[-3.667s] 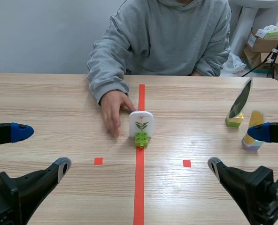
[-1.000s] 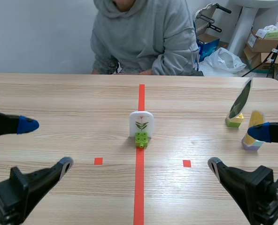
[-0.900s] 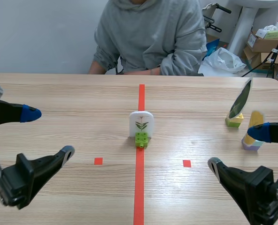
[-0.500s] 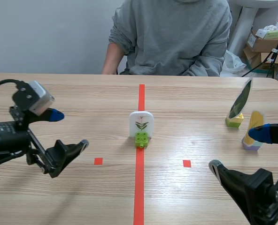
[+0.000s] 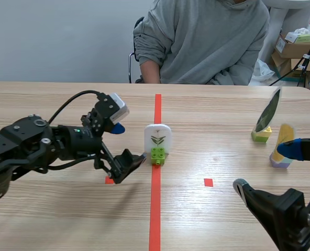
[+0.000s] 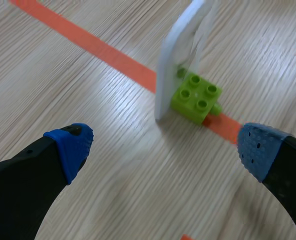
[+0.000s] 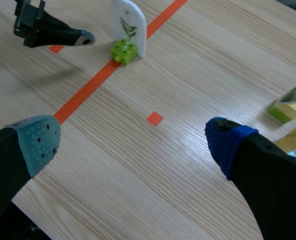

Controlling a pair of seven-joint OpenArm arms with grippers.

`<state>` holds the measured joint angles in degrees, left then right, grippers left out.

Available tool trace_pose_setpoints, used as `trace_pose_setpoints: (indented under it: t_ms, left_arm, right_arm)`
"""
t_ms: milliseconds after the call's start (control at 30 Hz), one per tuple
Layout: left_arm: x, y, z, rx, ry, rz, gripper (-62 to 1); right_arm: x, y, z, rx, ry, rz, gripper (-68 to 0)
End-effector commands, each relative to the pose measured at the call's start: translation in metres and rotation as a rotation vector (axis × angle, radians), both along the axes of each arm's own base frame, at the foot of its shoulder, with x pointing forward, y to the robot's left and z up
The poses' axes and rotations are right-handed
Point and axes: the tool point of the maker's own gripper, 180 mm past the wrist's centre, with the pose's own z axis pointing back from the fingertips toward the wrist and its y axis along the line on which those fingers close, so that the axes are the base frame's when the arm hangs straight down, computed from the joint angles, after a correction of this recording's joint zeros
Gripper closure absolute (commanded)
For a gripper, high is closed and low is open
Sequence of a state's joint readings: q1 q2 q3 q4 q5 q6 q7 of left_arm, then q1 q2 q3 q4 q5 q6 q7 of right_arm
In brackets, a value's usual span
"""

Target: Do the leaf sorting experiment

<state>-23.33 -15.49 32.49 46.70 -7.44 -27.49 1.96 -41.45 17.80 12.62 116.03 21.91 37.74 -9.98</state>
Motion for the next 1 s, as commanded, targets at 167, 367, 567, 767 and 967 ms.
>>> trace_pose_setpoints:
  t_ms: [167,367,567,767,967]
  left_arm:
    - [0.020,-0.033,0.017,-0.040,-0.058,-0.010,-61.7]
    - [0.023,-0.047,0.018,-0.054,-0.059,-0.009,-61.7]
    - [0.022,-0.054,0.020,-0.062,-0.061,-0.016,-61.5]
    - [0.022,-0.055,0.021,-0.070,-0.065,-0.015,-49.8]
    - [0.022,-0.057,0.023,-0.079,-0.069,-0.016,-37.5]
  right_arm:
    - [0.004,-0.001,0.005,0.002,-0.022,0.001,-59.1]
    - [0.004,-0.001,0.005,0.003,-0.023,0.001,-59.1]
    - [0.004,-0.001,0.005,0.003,-0.023,0.001,-59.1]
    - [0.004,-0.001,0.005,0.003,-0.022,0.001,-59.0]
    - [0.004,-0.001,0.005,0.003,-0.022,0.001,-59.0]
